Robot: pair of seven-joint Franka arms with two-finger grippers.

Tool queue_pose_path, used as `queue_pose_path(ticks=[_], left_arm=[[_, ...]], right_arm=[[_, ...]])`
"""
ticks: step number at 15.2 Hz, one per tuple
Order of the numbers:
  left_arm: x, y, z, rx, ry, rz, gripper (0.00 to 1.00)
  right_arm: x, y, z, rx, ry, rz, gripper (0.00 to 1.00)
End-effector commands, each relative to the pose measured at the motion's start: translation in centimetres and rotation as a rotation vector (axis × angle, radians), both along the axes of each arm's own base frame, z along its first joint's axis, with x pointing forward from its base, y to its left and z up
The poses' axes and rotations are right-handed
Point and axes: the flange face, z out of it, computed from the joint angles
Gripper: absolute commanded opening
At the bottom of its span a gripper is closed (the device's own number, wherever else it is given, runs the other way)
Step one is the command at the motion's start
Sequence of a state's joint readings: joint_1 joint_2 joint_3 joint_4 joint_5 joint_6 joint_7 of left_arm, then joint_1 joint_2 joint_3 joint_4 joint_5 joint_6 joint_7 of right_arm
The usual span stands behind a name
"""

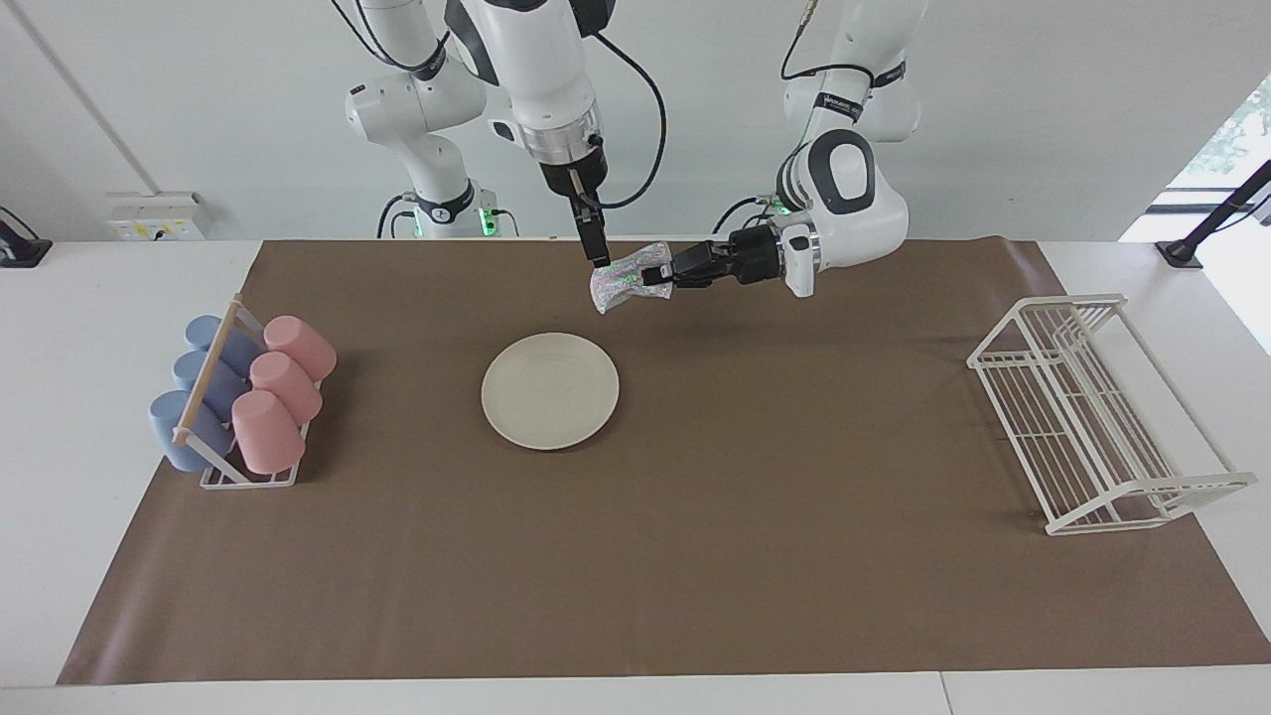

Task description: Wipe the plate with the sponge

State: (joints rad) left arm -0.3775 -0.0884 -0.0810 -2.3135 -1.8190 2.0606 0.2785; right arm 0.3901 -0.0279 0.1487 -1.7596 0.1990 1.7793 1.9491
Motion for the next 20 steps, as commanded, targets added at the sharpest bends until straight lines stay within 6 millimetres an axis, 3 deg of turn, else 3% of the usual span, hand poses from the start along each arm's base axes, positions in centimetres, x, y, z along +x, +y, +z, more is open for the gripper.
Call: queue_pose_path(ticks=[1,3,8,9,19,20], left_arm=[[0.0,2.1,0.3,-0.005,-0.027,-0.029,0.0],[0.0,2.1,0.3,-0.004,-0.027,-0.028,0.0],[-0.1,2.1,0.2,0.001,-0.026,-0.033,0.0],[-0.1,2.1,0.3,0.0,-0.028,-0.035,0.0],[-0.2,2.1,0.2,0.0,-0.024,-0.041,0.0],[-0.2,2.2,0.2,0.002,-0.026,-0.047,0.0]], right_arm=[[-0.2,-0.1,-1.6,0.03,-0.012,-0.009,1.0],[-0.9,1.7,-2.6,0.05,-0.05,0.009,1.0],[-0.5,2.2,-2.4,0.084,-0.11,0.009,1.0],[-1.0,3.1,-2.6,0.086,-0.111,0.027,1.0],[-1.6,4.2,-3.8,0.09,-0.129,0.089,1.0],[-1.5,3.9,-3.8,0.087,-0.124,0.085,0.95]])
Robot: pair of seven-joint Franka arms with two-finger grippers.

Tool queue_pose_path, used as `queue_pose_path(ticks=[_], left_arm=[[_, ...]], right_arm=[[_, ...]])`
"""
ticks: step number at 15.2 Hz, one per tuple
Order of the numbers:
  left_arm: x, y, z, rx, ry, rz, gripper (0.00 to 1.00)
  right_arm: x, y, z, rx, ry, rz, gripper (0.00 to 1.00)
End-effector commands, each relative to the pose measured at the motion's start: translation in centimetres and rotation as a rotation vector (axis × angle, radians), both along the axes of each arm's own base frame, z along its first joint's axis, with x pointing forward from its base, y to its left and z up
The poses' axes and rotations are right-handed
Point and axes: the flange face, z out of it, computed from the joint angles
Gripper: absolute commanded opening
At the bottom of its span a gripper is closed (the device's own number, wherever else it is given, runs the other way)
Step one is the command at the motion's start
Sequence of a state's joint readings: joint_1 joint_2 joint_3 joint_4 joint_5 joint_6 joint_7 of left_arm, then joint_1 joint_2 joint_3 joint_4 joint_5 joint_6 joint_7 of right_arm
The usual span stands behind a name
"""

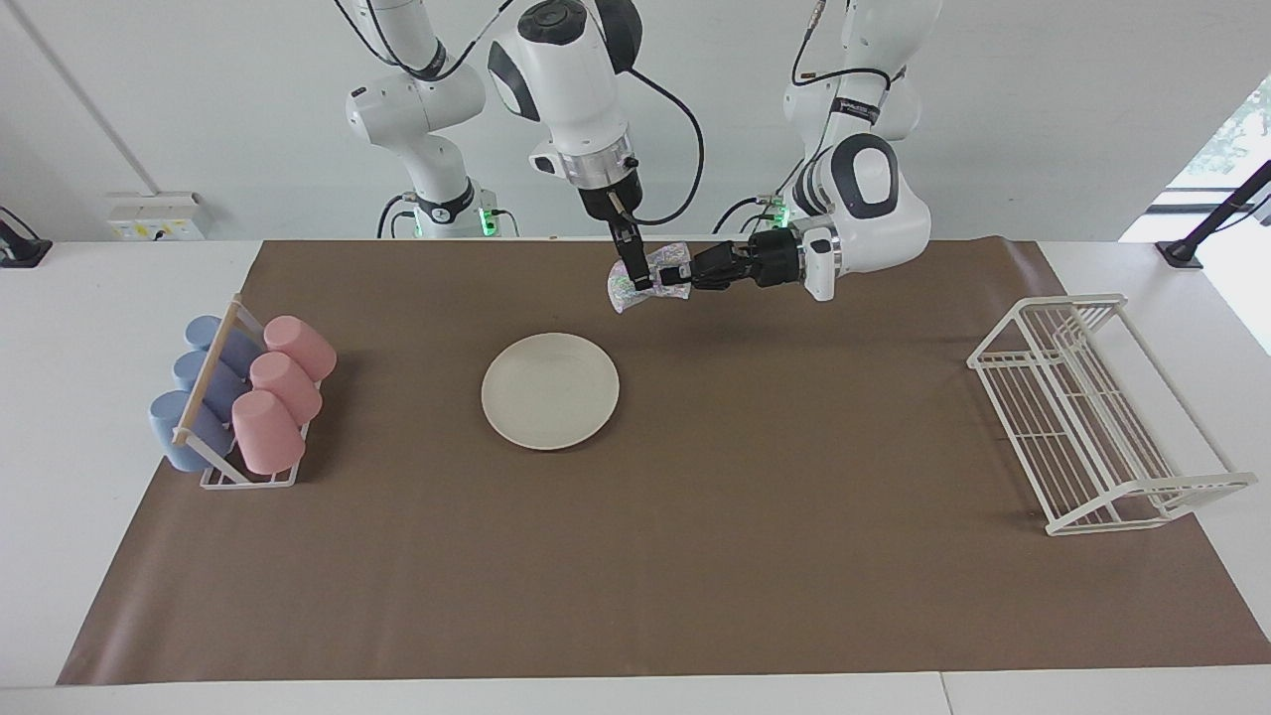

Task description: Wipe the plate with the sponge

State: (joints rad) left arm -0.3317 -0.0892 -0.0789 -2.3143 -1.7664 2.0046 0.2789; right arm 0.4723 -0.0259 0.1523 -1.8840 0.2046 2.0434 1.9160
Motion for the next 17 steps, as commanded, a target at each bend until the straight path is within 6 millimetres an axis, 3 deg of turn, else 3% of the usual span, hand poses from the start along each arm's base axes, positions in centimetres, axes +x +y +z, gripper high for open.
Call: queue_pose_path(ticks=[1,2,3,6,14,15,16,17], left_arm=[[-0.85,0.57,0.11,0.004,-0.013,-0.023,0.0],[-0.87,0.56,0.1,0.005,-0.014,-0.026,0.0],[-0.87,0.56,0.1,0.005,-0.012,-0.026,0.0],[-0.94,0.56,0.13,0.012,-0.016,-0.034,0.0],[-1.15,0.59,0.01,0.022,-0.017,-0.046,0.0],[-1.15,0.61,-0.01,0.034,-0.027,-0.053,0.19],[-1.17,0.69,0.17,0.049,-0.036,-0.058,0.99],[-1.16,0.76,0.18,0.048,-0.035,-0.062,1.0]], right_arm=[[-0.12,-0.3,-0.27,0.018,-0.001,0.019,0.74],[-0.17,-0.23,-0.15,0.02,-0.004,0.017,0.45],[-0.26,-0.09,-0.14,0.021,-0.005,0.018,0.28],[-0.39,-0.03,-0.15,0.019,0.004,0.017,0.0],[-0.6,0.27,0.02,0.063,0.04,-0.03,0.0],[-0.67,0.34,0.0,0.062,0.041,-0.028,0.0],[-0.71,0.32,0.07,0.062,0.041,-0.028,0.0],[-0.71,0.22,0.24,0.064,0.039,-0.029,0.0]])
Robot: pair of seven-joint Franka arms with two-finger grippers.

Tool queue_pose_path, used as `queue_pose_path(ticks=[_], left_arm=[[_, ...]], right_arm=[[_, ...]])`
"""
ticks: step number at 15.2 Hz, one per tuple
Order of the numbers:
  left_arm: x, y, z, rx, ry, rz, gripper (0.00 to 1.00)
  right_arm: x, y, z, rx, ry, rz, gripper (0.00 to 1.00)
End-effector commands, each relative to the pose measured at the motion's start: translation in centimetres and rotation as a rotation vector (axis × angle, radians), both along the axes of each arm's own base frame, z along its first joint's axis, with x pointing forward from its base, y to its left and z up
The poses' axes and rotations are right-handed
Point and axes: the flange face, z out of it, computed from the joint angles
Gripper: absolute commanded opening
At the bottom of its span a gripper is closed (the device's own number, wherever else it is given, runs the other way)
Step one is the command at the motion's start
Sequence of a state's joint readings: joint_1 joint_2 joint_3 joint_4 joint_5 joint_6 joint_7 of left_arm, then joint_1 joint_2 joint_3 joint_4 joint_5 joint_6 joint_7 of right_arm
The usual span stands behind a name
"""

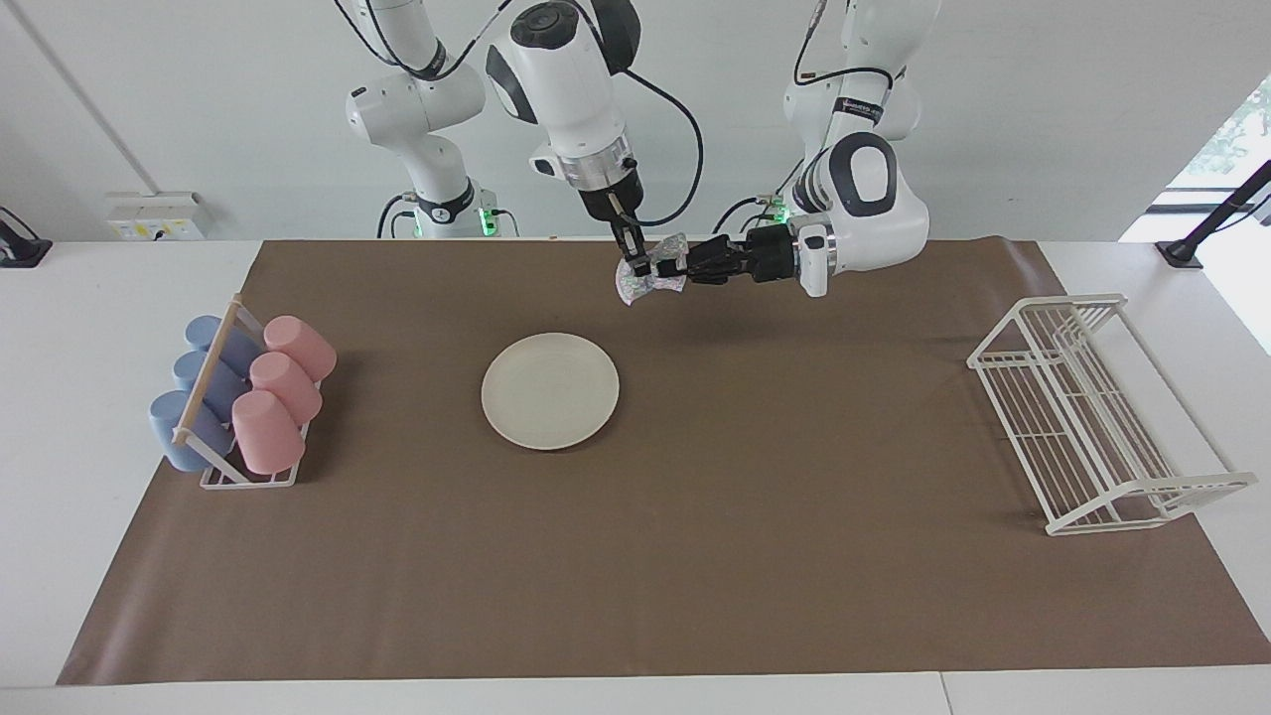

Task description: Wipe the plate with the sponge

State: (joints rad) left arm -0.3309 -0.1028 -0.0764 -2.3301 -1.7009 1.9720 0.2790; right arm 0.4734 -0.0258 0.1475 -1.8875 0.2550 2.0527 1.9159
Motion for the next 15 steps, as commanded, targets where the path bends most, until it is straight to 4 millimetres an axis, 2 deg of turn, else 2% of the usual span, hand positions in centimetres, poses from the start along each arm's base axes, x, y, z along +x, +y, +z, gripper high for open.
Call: queue_pose_path(ticks=[1,3,5,7,8,11,12,15], left_arm=[[-0.3,0.7,0.4,0.019,-0.02,0.001,1.0],[-0.2,0.8,0.3,0.024,-0.021,0.008,1.0],[-0.2,0.9,0.0,0.055,-0.032,-0.01,1.0],[0.6,3.1,-0.5,0.12,-0.055,-0.017,1.0],[0.8,3.9,-0.8,0.154,-0.066,-0.033,1.0],[1.5,6.9,-2.0,0.31,-0.112,-0.093,1.0],[1.7,7.8,-2.3,0.351,-0.119,-0.108,1.0],[1.9,10.5,-3.2,0.493,-0.145,-0.183,1.0]], right_arm=[[-0.8,0.1,0.6,0.025,0.01,-0.009,0.0],[-0.7,0.1,0.8,0.031,-0.003,-0.008,0.0],[0.0,-0.8,-0.1,0.017,-0.009,0.016,0.0],[1.4,-3.3,-2.6,-0.006,-0.005,0.049,0.0],[2.2,-4.1,-4.7,-0.008,-0.023,0.065,0.0],[4.5,-4.8,-10.7,-0.008,-0.059,0.039,0.0],[4.4,-5.2,-12.9,-0.014,-0.064,0.036,0.0],[3.4,-7.3,-15.7,-0.034,-0.096,0.061,0.0]])
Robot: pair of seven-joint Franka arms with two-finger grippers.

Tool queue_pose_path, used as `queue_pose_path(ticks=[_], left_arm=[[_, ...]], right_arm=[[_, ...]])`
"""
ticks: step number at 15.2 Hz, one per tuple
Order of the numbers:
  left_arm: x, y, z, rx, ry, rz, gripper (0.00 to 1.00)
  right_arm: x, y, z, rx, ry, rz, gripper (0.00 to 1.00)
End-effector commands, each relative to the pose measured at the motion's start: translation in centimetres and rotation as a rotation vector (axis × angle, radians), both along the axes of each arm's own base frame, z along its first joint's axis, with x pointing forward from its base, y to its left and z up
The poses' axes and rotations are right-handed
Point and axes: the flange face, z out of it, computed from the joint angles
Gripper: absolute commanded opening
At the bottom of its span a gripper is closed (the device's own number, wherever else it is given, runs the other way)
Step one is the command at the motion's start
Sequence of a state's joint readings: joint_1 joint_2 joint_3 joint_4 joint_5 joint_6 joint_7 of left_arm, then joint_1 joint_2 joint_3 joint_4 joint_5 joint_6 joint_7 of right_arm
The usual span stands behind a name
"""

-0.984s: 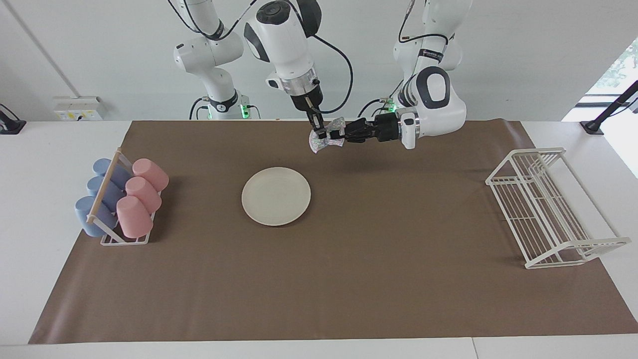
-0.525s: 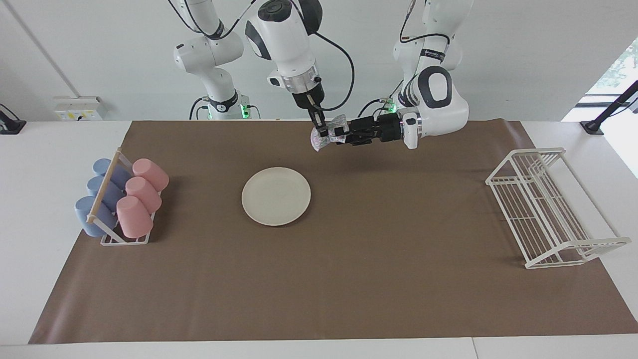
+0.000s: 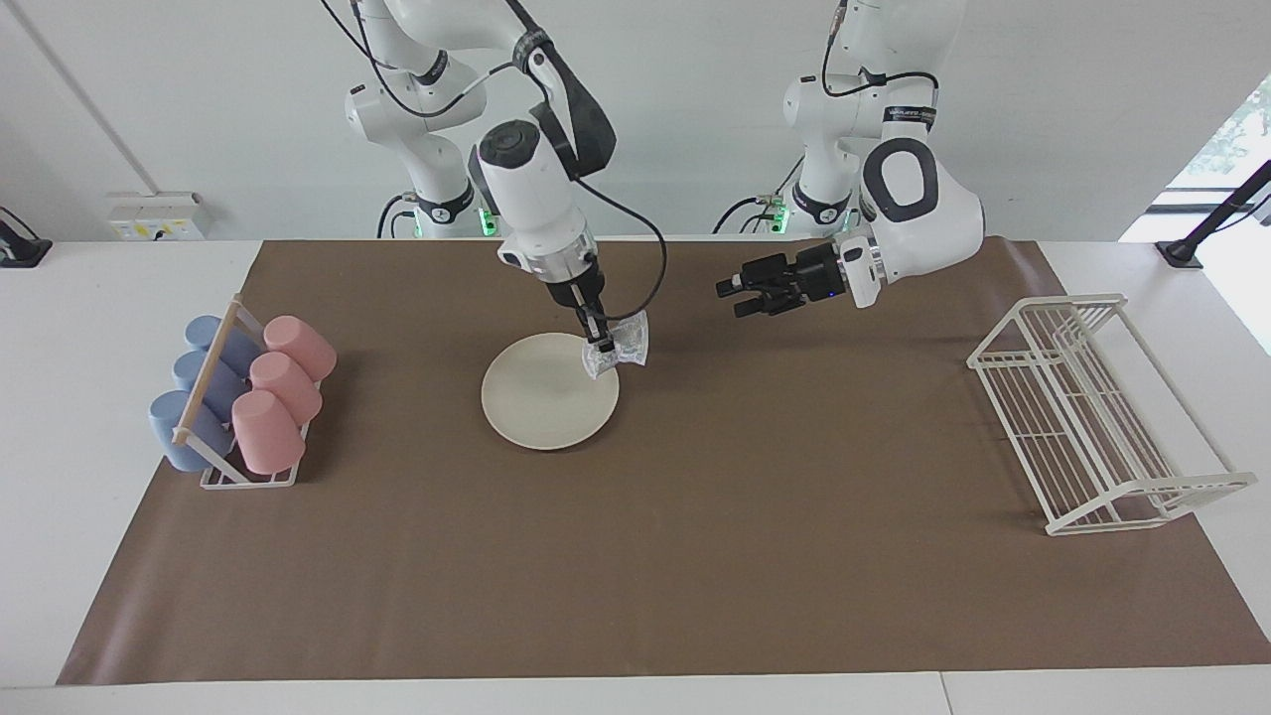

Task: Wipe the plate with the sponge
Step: 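Rub the scrubber over the white plate with the right gripper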

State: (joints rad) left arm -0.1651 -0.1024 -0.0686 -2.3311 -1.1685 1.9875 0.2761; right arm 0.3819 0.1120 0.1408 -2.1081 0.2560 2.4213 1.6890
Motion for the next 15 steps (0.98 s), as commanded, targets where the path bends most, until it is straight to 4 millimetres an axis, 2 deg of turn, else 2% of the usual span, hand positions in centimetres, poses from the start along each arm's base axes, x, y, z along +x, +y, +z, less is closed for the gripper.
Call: queue_pose_path(ticks=[1,4,6,8,10,11,15], left_arm=[[-0.2,1.9,-1.1,0.143,-0.017,-0.077,1.0],[-0.3,3.9,-2.0,0.302,-0.045,-0.177,1.0],[-0.2,4.8,-2.2,0.363,-0.041,-0.189,1.0],[0.0,5.4,-2.2,0.399,-0.036,-0.189,1.0],[0.3,6.0,-2.0,0.4,-0.036,-0.175,1.0],[0.4,6.3,-2.0,0.4,-0.035,-0.169,1.0],[0.6,6.3,-2.1,0.4,-0.034,-0.168,1.0]], right_arm=[[-1.0,-2.2,-1.3,-0.004,-0.019,0.028,0.0],[-1.1,-2.2,-3.1,-0.016,0.004,0.039,0.0],[-1.6,-2.1,-5.5,-0.033,0.04,0.058,0.0],[-1.2,-2.5,-6.1,-0.034,0.037,0.052,0.0],[-1.9,-3.1,-7.2,-0.047,0.05,0.079,0.0],[-2.1,-3.6,-7.9,-0.054,0.055,0.097,0.0],[-0.5,-9.0,-8.6,-0.071,0.027,0.198,0.0]])
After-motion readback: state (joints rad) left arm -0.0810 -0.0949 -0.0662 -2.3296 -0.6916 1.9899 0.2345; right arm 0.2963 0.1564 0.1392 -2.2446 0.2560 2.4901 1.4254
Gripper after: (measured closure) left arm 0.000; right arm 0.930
